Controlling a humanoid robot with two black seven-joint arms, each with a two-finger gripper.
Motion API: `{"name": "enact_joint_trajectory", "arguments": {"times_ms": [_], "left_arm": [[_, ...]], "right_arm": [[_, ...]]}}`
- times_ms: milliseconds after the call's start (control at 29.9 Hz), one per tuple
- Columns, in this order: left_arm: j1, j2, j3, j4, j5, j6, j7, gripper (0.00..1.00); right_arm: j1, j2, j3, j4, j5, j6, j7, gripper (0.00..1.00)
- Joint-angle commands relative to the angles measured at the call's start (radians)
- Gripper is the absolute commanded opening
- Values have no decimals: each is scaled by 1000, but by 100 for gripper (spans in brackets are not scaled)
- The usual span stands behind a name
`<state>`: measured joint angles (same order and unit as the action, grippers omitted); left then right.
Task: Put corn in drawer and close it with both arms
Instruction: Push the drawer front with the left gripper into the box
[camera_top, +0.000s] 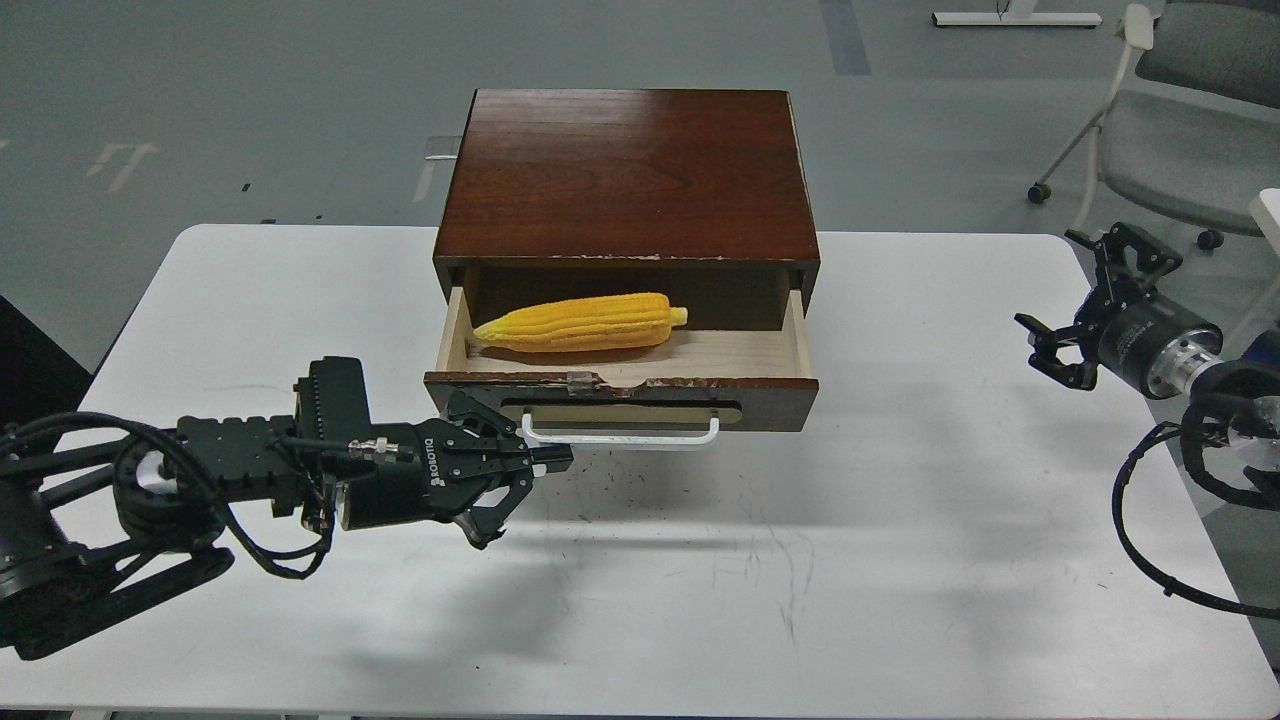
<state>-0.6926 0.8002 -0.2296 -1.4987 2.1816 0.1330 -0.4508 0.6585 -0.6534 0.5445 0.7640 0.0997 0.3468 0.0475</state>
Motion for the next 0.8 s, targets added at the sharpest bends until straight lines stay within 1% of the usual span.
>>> {"name": "enact_joint_trajectory", "arguments": {"times_ms": [0, 167, 234, 301, 401, 635, 768], "left_arm": [[1, 4, -17, 1, 0, -1, 4, 0], [-1, -1, -34, 1, 0, 0, 9, 0], [-1, -9, -45, 3, 0, -1, 36, 0], [-1, -12, -47, 5, 0, -1, 50, 0], [-1, -18, -45, 11, 0, -1, 50, 0], [-11, -73, -47, 81, 0, -4, 50, 0], [-13, -91, -47, 97, 0, -6, 50, 0]], "right_arm": [[-8, 0, 0, 0, 0, 0, 0, 100], [-16, 0, 0, 0, 0, 0, 0, 100], [-16, 0, 0, 0, 0, 0, 0, 100], [-16, 1, 0, 1, 0, 0, 0, 100], [-16, 3, 0, 0, 0, 0, 0, 100], [-16, 1, 0, 0, 0, 0, 0, 100], [-17, -2, 0, 0, 0, 3, 0, 100]]}}
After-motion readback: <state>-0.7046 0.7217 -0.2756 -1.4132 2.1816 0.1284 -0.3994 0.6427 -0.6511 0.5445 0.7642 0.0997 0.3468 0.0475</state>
